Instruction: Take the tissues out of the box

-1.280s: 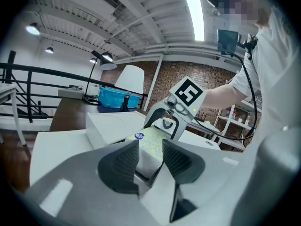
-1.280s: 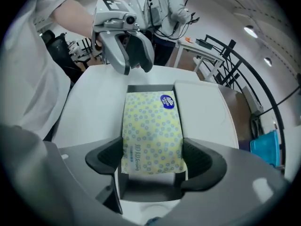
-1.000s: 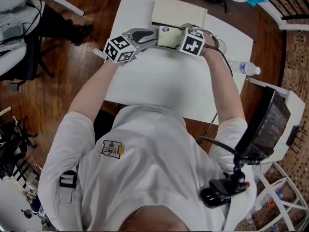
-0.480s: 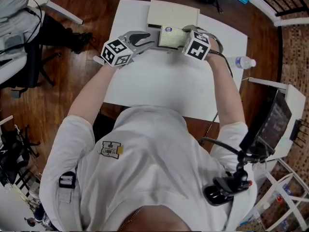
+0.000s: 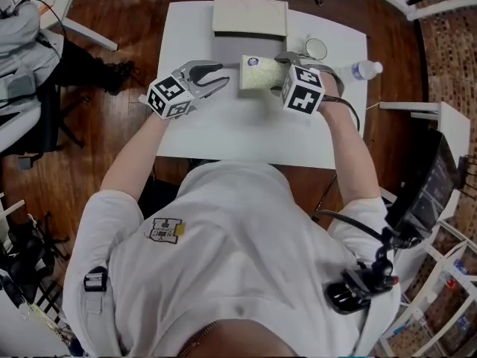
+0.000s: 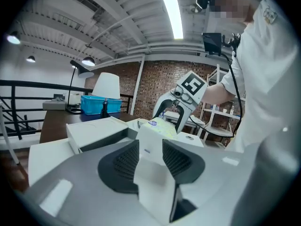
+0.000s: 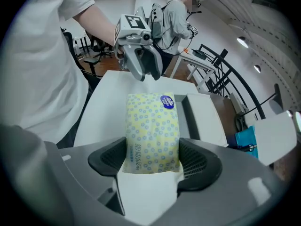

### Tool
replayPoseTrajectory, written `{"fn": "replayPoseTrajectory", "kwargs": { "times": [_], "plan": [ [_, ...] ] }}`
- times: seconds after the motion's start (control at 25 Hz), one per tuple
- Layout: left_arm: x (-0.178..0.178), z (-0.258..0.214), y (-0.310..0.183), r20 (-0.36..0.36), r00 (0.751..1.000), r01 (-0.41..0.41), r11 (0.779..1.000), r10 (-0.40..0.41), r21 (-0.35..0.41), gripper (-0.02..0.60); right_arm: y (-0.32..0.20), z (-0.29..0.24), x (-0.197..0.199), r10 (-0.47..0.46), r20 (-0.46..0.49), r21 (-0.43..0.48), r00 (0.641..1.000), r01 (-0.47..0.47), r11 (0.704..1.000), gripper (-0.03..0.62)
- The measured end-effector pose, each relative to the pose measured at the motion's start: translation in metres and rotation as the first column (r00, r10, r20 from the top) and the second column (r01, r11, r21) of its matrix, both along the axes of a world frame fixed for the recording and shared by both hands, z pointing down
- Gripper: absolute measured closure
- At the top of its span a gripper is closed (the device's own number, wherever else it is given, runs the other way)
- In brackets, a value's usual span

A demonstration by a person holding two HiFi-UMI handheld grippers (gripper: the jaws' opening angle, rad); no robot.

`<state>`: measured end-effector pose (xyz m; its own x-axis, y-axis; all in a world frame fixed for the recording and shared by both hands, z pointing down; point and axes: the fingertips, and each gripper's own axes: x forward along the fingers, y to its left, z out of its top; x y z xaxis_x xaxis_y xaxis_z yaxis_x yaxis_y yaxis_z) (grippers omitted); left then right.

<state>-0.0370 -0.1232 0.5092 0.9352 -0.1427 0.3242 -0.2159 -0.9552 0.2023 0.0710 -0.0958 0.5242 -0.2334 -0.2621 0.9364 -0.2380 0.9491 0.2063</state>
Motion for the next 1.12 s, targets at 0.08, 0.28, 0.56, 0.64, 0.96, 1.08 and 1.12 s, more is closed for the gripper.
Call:
{"fn": "replayPoseTrajectory", "kwargs": {
  "times": [0.08, 0.28, 0.56, 0.64, 0.96, 1.08, 1.12],
  "plan": [
    [0.001, 0.004, 0.013, 0.005, 1.0, -0.017, 1.0, 0.017, -0.004, 0.426, 0.023, 0.01, 0.001, 0.0, -0.011, -0.025, 1.0, 0.0, 1.0, 0.252],
    [0.0, 0.017, 0.044, 0.012, 0.999, -0.041, 0.999, 0.041, -0.029, 0.426, 0.074, 0.044, -0.002, 0.014, -0.023, -0.097, 1.0, -0.016, 0.995, 0.25],
    [-0.001, 0.034, 0.085, 0.036, 0.995, -0.089, 0.995, 0.091, -0.049, 0.426, 0.12, 0.079, -0.011, 0.036, -0.026, -0.15, 0.999, -0.04, 0.988, 0.25],
    [-0.001, 0.043, 0.096, 0.048, 0.993, -0.103, 0.993, 0.106, -0.061, 0.426, 0.124, 0.086, -0.013, 0.058, -0.009, -0.153, 0.998, -0.058, 0.987, 0.247],
    [0.007, 0.055, 0.112, 0.057, 0.99, -0.127, 0.988, 0.132, -0.089, 0.426, 0.123, 0.089, -0.012, 0.078, 0.014, -0.157, 0.997, -0.075, 0.985, 0.241],
    [0.008, 0.054, 0.112, 0.055, 0.99, -0.128, 0.988, 0.133, -0.089, 0.426, 0.121, 0.087, -0.013, 0.077, 0.025, -0.155, 0.997, -0.072, 0.985, 0.225],
    [0.008, 0.054, 0.111, 0.055, 0.99, -0.127, 0.988, 0.132, -0.089, 0.426, 0.12, 0.086, -0.013, 0.077, 0.033, -0.15, 0.997, -0.071, 0.986, 0.216]
  ]
}}
